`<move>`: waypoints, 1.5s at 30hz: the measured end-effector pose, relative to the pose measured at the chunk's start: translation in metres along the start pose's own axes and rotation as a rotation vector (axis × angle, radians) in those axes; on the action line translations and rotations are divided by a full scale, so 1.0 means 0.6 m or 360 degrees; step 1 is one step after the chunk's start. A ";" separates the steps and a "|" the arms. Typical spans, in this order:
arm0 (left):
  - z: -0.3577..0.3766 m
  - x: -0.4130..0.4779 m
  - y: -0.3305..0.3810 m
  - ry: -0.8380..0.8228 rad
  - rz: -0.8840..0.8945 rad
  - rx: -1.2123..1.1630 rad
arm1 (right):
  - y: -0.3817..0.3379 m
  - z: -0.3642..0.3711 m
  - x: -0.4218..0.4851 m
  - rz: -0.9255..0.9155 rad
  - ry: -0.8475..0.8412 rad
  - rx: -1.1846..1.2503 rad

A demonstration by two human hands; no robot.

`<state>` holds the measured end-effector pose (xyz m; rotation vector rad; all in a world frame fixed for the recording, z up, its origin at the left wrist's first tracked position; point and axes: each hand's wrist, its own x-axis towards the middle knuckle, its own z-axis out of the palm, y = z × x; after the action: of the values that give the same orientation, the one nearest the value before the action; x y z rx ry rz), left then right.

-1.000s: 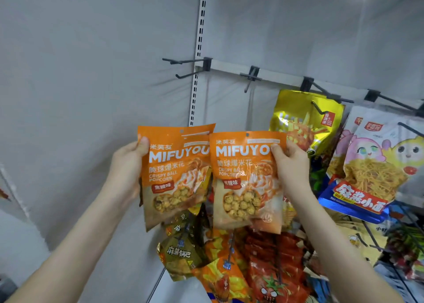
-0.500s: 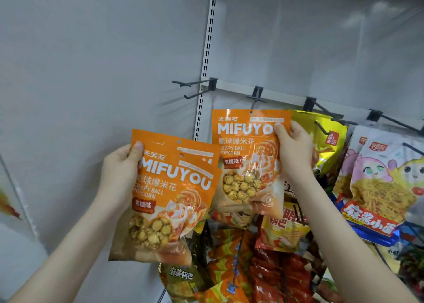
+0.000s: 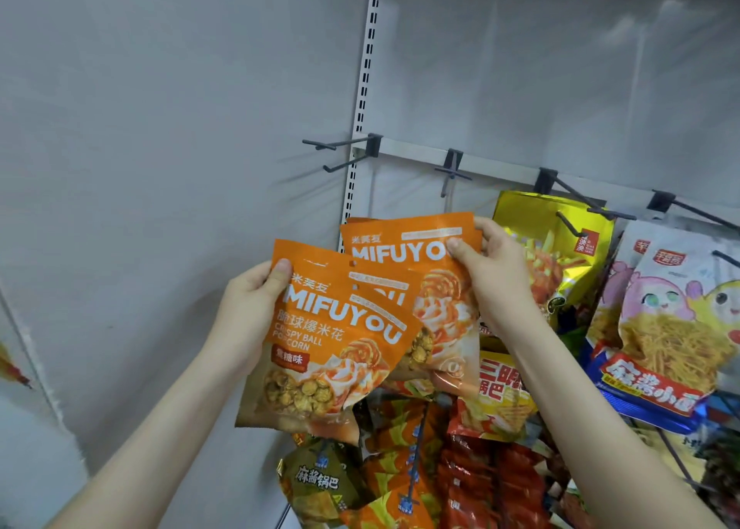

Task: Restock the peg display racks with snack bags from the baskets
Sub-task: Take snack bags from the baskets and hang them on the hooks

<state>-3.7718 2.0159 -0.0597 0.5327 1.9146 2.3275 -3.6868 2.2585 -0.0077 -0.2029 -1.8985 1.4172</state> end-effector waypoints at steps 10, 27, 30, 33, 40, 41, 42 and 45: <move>0.029 -0.020 -0.029 0.0026 -0.0108 -0.0082 | 0.012 0.018 -0.070 0.0221 -0.0350 0.0487; 0.038 -0.045 -0.025 0.0230 0.0095 0.0379 | 0.015 0.004 -0.079 0.0342 -0.0250 0.0911; 0.044 -0.046 -0.021 0.0280 0.0190 0.0428 | 0.021 0.002 -0.078 0.0356 -0.0327 0.0903; 0.046 -0.050 -0.020 0.0299 0.0276 0.0498 | 0.033 -0.002 -0.082 0.0475 -0.0487 0.0912; 0.041 -0.052 -0.025 0.0263 0.0290 0.0558 | 0.069 -0.007 -0.094 0.0561 -0.0412 0.0345; 0.039 -0.051 -0.026 0.0272 0.0294 0.0564 | 0.068 -0.008 -0.093 0.0556 -0.0383 0.0346; 0.039 -0.050 -0.028 0.0282 0.0292 0.0568 | 0.066 -0.008 -0.093 0.0544 -0.0360 0.0363; 0.035 -0.043 -0.032 0.0304 0.0284 0.0526 | 0.055 -0.012 -0.082 0.0502 -0.0270 0.0419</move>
<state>-3.7442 2.0323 -0.0804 0.5429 2.4597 2.2430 -3.6567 2.2504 -0.0589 -0.2701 -1.8462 1.9342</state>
